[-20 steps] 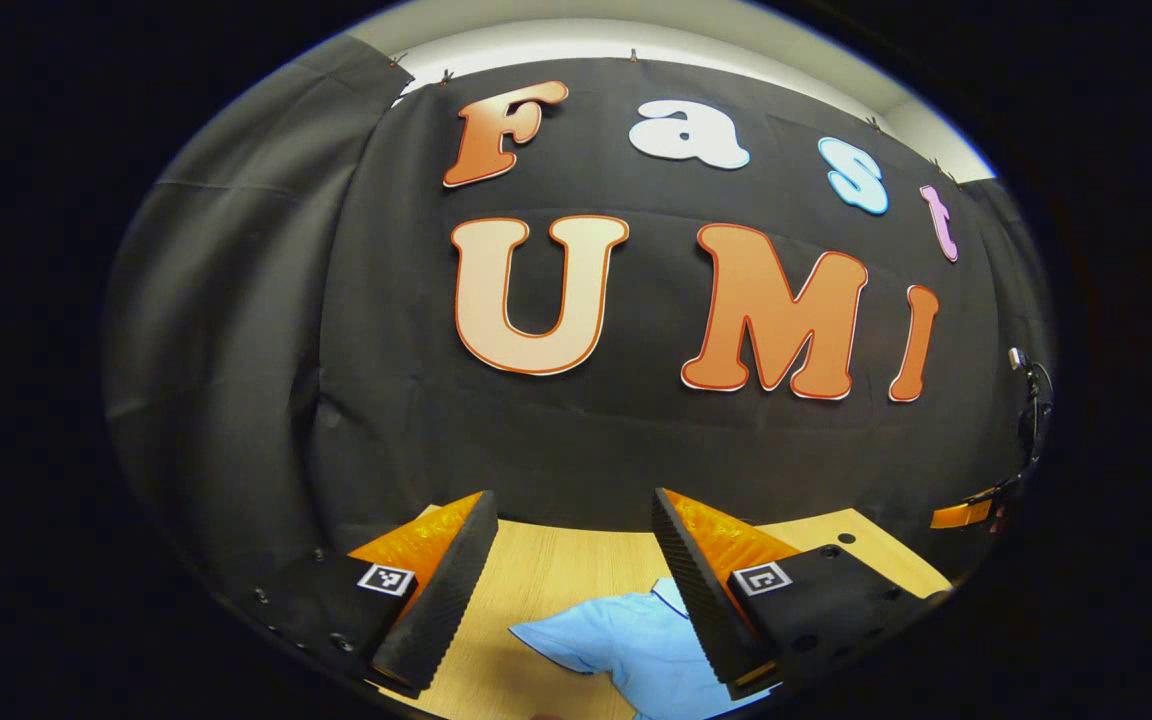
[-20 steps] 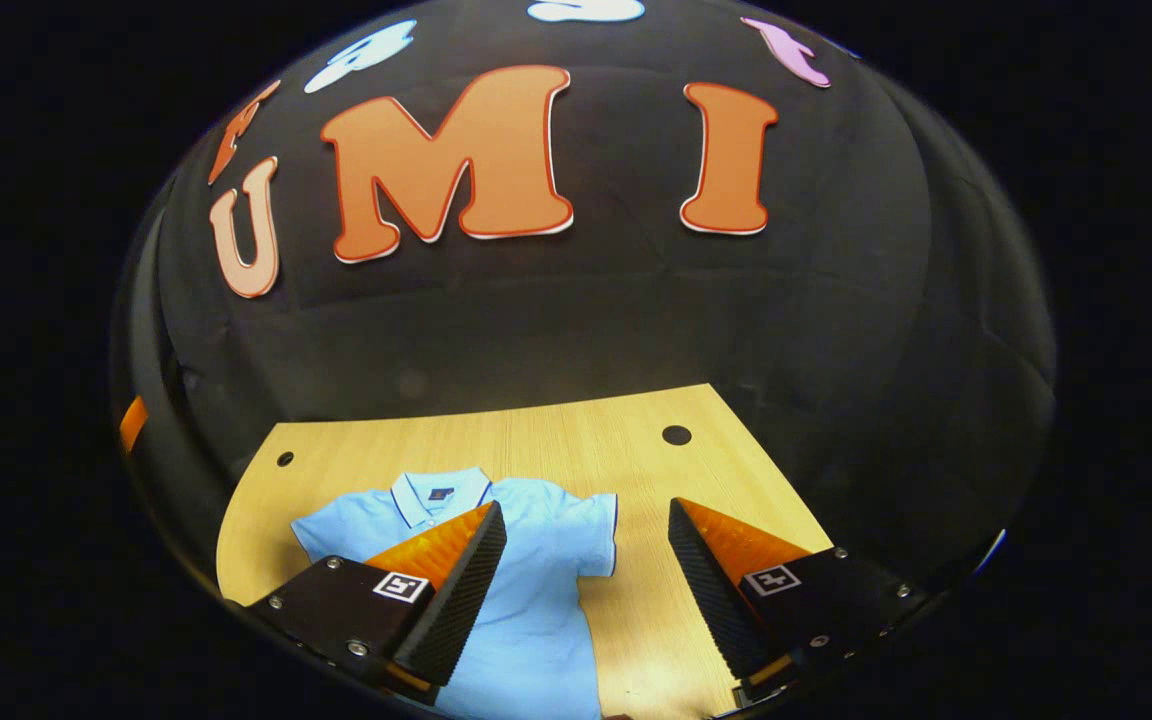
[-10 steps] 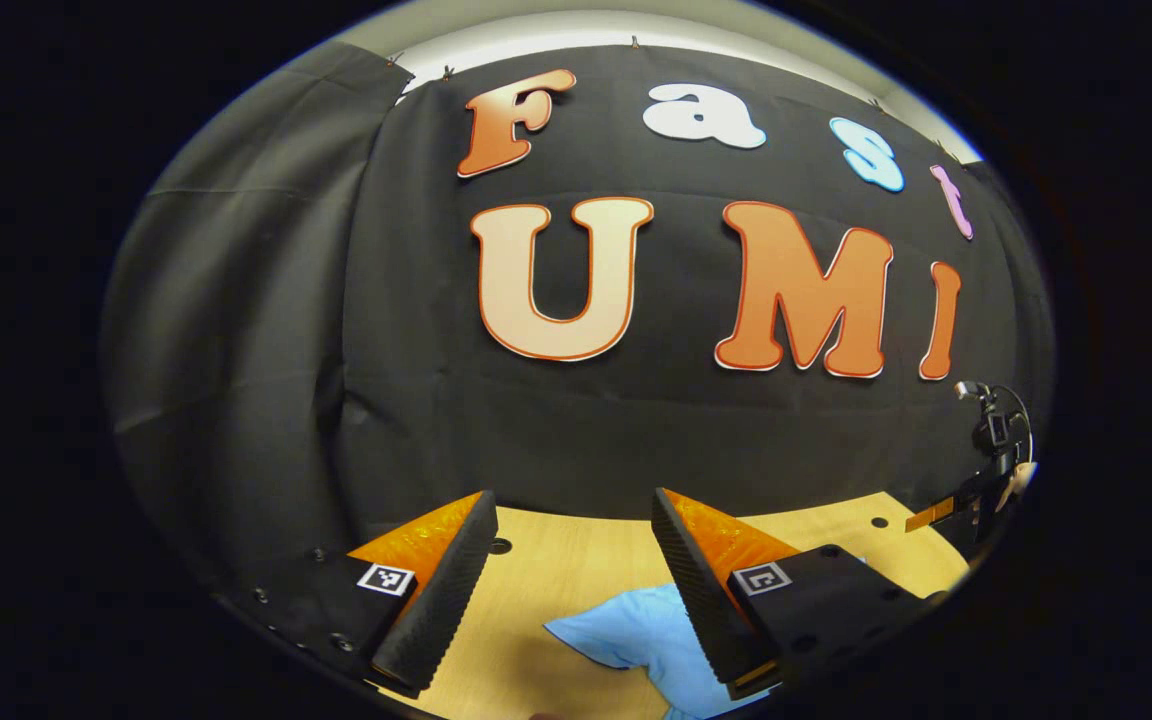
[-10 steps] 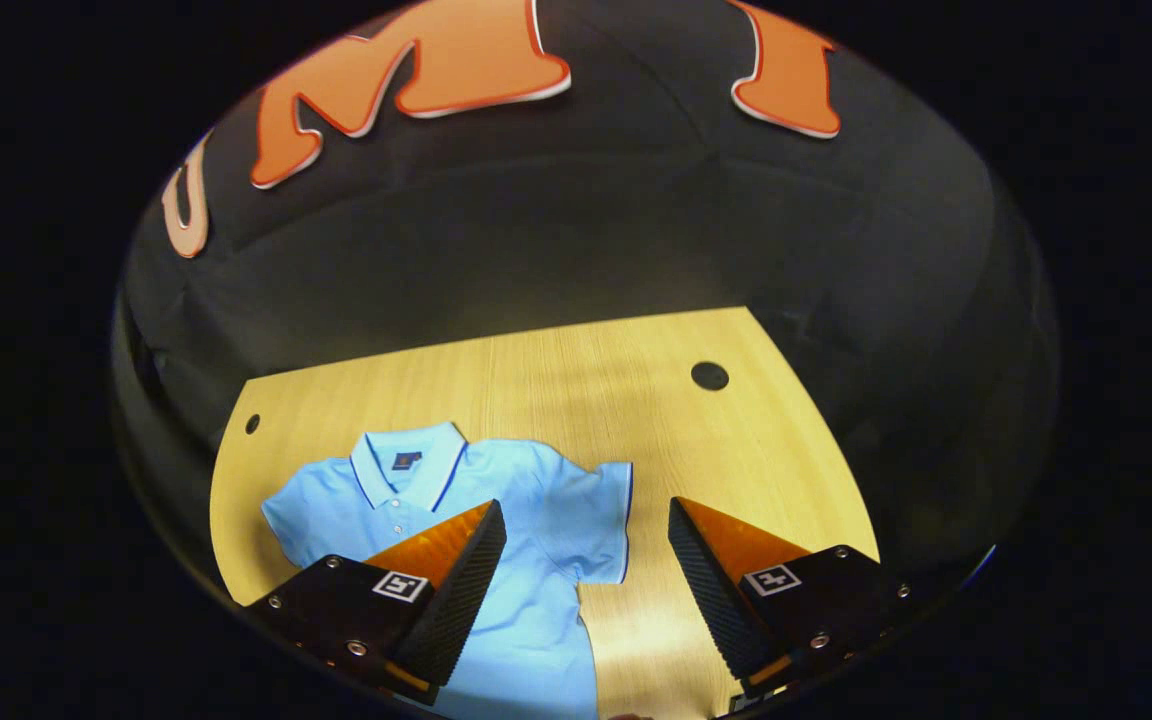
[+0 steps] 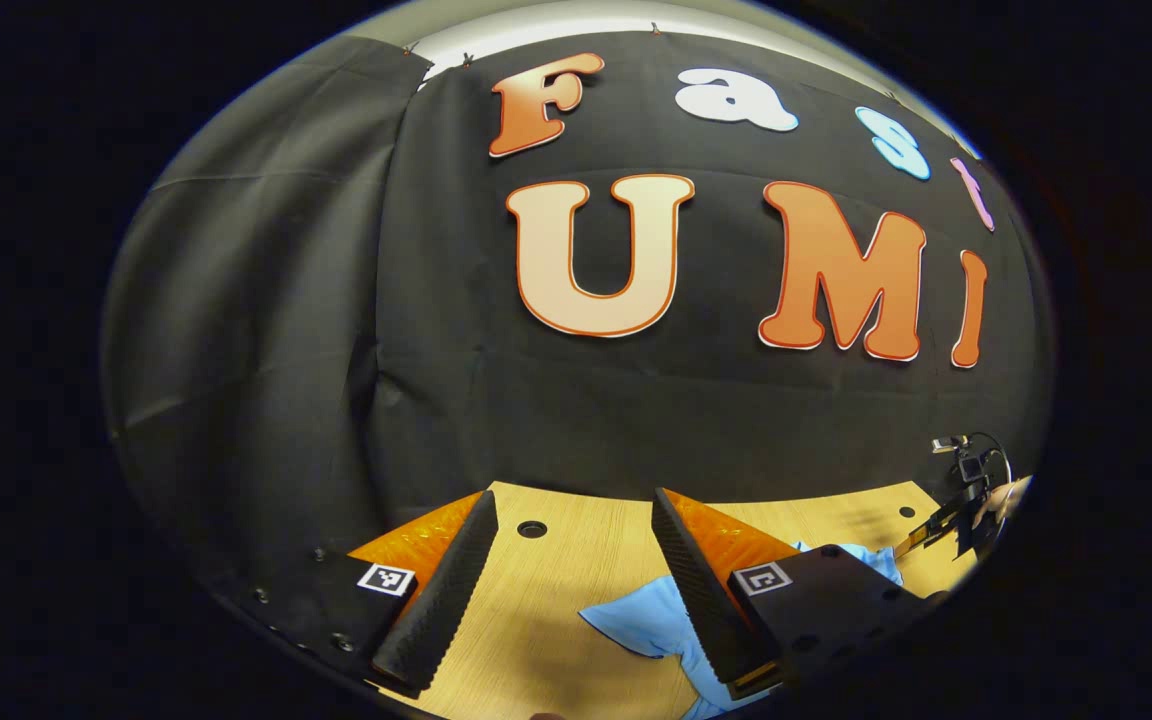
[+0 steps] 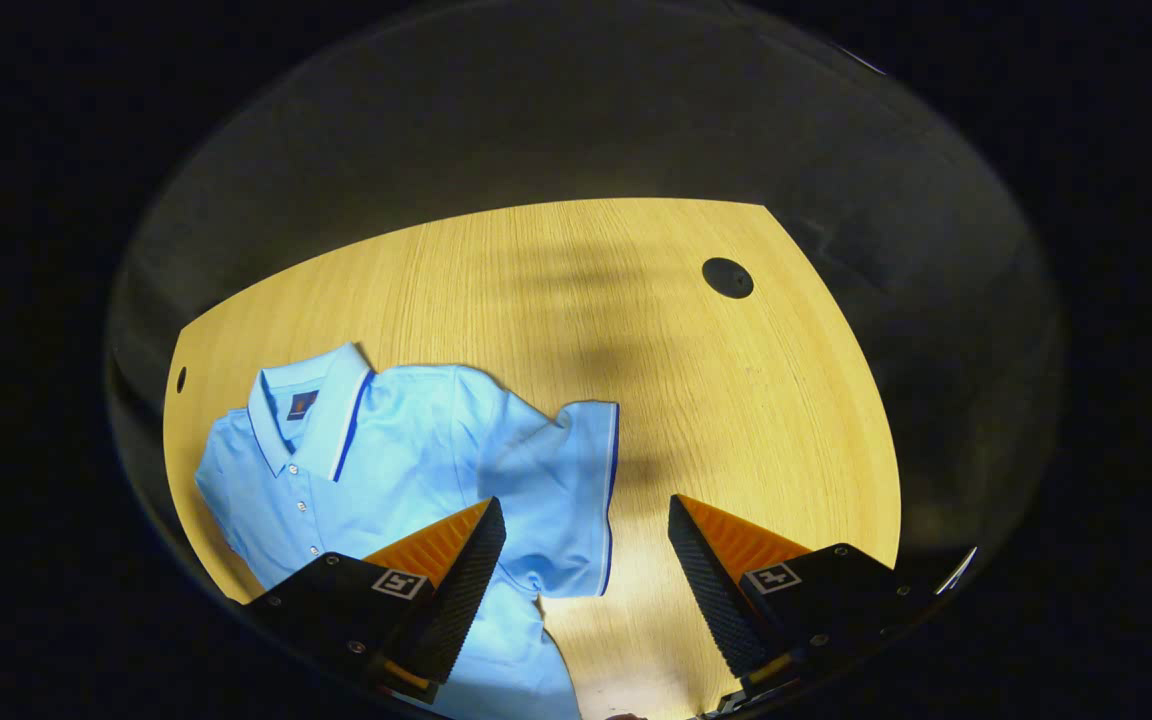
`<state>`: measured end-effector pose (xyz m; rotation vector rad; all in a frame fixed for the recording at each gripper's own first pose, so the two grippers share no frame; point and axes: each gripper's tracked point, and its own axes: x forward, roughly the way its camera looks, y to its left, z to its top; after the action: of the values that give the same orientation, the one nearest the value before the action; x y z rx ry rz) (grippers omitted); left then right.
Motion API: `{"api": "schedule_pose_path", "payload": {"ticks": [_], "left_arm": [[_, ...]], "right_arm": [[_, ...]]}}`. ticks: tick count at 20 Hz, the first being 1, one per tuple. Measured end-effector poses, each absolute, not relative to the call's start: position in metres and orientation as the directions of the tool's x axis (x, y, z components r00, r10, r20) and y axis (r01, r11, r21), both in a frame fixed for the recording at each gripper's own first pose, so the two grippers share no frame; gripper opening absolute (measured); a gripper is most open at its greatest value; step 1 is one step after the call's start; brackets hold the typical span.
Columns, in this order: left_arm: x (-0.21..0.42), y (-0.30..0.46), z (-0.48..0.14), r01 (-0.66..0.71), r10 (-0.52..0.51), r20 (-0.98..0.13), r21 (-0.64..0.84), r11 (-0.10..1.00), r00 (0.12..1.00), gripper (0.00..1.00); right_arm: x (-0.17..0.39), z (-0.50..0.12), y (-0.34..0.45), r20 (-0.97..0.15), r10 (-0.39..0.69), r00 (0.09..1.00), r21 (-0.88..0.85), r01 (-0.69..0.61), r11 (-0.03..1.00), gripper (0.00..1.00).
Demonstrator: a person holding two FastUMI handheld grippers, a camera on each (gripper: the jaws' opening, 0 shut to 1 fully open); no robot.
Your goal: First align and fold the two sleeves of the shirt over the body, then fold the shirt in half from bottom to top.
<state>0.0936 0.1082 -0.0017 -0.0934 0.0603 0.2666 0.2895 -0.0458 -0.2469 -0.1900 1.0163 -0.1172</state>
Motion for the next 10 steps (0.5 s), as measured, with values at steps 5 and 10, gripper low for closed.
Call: {"api": "schedule_pose_path", "payload": {"ticks": [5, 10], "left_arm": [[0.095, 0.109, -0.011, -0.272, 0.265, -0.099, -0.078, 0.959, 0.959, 1.00], [0.094, 0.106, -0.019, -0.275, 0.264, -0.121, -0.085, 0.958, 0.957, 1.00]], "right_arm": [[0.297, -0.268, -0.061, -0.853, -0.216, 0.475, -0.235, 0.020, 0.972, 1.00], [0.296, -0.284, -0.063, -0.881, -0.201, 0.429, -0.216, 0.014, 0.976, 0.99]]}}
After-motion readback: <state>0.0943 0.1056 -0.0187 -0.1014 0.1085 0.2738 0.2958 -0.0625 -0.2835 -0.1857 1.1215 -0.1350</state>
